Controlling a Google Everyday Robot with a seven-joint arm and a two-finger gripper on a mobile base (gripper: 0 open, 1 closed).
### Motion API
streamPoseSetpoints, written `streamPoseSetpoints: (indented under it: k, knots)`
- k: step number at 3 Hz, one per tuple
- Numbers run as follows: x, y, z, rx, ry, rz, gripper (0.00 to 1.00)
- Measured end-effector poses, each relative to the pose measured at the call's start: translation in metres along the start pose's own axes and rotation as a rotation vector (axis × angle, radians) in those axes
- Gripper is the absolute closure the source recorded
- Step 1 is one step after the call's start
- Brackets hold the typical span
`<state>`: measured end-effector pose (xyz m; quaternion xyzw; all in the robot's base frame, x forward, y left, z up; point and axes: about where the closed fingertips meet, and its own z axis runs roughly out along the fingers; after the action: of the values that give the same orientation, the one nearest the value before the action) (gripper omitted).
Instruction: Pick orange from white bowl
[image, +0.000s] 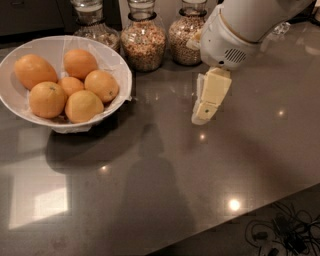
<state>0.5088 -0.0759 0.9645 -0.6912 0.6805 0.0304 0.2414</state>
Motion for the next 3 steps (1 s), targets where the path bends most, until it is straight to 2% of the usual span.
streamPoseSetpoints:
  k: [1, 2, 3]
  knots:
    - [0.000, 0.000, 0.000, 0.000, 0.000, 0.000, 0.00]
    - [-0.012, -0.004, 0.013, 0.004, -0.040, -0.016, 0.00]
    - [-0.066, -0.022, 0.035, 0.006, -0.155, -0.105, 0.00]
